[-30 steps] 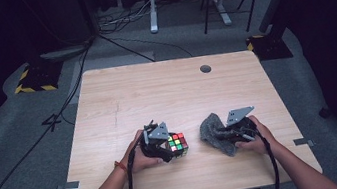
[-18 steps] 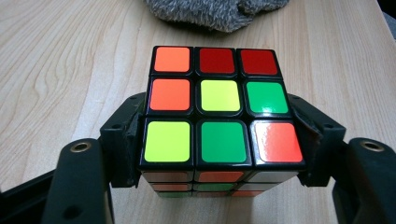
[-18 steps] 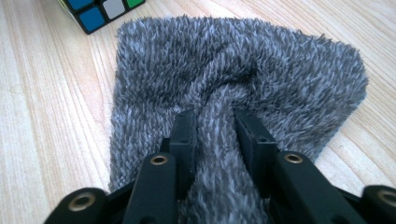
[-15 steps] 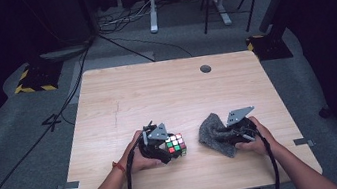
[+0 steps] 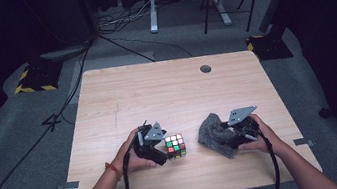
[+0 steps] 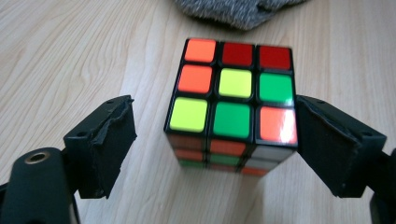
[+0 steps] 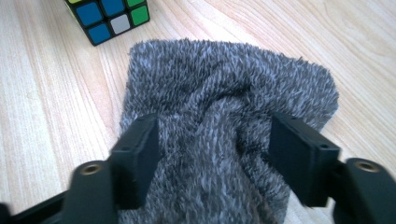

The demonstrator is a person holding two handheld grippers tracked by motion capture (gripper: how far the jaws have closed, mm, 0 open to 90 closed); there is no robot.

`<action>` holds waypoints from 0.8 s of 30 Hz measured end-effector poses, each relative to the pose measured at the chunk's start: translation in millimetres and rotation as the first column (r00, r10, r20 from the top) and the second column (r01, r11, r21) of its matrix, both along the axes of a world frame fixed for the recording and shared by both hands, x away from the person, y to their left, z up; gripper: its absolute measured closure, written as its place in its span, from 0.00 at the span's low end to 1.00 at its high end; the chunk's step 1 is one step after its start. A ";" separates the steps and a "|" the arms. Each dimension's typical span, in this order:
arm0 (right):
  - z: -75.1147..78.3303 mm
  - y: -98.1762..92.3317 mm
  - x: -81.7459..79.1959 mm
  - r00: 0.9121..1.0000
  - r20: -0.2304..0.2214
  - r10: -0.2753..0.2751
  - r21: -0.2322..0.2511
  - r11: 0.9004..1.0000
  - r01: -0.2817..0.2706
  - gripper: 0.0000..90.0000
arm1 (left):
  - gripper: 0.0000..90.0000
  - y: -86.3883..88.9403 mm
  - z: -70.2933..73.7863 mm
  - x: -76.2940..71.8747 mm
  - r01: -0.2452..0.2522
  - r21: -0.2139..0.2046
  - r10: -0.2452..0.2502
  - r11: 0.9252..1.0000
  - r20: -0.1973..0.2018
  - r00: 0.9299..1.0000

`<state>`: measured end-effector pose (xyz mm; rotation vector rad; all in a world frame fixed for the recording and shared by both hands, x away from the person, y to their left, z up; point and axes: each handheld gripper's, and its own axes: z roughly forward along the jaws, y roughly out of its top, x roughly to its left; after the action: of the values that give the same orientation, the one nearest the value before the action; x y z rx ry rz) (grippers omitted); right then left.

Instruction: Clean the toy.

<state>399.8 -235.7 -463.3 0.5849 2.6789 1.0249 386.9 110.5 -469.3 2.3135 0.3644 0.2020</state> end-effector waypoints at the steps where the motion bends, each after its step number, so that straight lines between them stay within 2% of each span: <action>1: 1.3 0.1 -0.6 1.000 0.007 0.000 0.005 1.000 0.000 0.34 | 0.17 2.3 0.8 -1.1 -0.005 -0.002 0.005 1.000 0.002 1.000; 5: 4.3 1.9 -0.3 1.000 -0.004 0.001 0.023 1.000 -0.001 0.30 | 0.17 11.3 4.9 -4.4 -0.020 -0.009 0.020 1.000 0.021 1.000; 8: 7.5 4.4 -2.0 1.000 0.012 -0.003 0.018 1.000 0.003 0.25 | 0.18 16.0 7.5 -7.4 -0.046 0.001 0.046 0.999 0.035 0.998; 10: 9.2 3.6 -2.4 1.000 0.015 -0.005 0.022 1.000 0.004 0.25 | 0.18 18.6 8.5 -9.6 -0.055 0.006 0.055 0.998 0.040 0.998; 12: 11.0 2.2 -2.7 1.000 0.022 -0.012 0.025 1.000 0.011 0.25 | 0.18 21.8 9.6 -11.1 -0.065 0.028 0.063 0.998 0.052 0.997; 14: 12.7 0.5 -3.3 0.999 0.025 -0.021 0.027 0.999 0.020 0.25 | 0.18 26.7 11.0 -12.7 -0.070 0.022 0.069 0.997 0.046 0.997; 20: 18.3 -6.6 -8.2 0.998 0.037 -0.041 0.034 0.999 0.040 0.25 | 0.18 41.2 13.8 -19.3 -0.099 0.043 0.097 0.994 0.059 0.994; 24: 18.1 -14.8 -13.7 0.997 0.049 -0.054 0.017 0.998 0.053 0.25 | 0.18 52.8 13.7 -22.5 -0.125 0.062 0.121 0.990 0.065 0.991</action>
<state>386.2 -250.5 -445.1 0.6228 2.6004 1.0326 364.5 163.3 -455.7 2.3448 0.4762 0.3501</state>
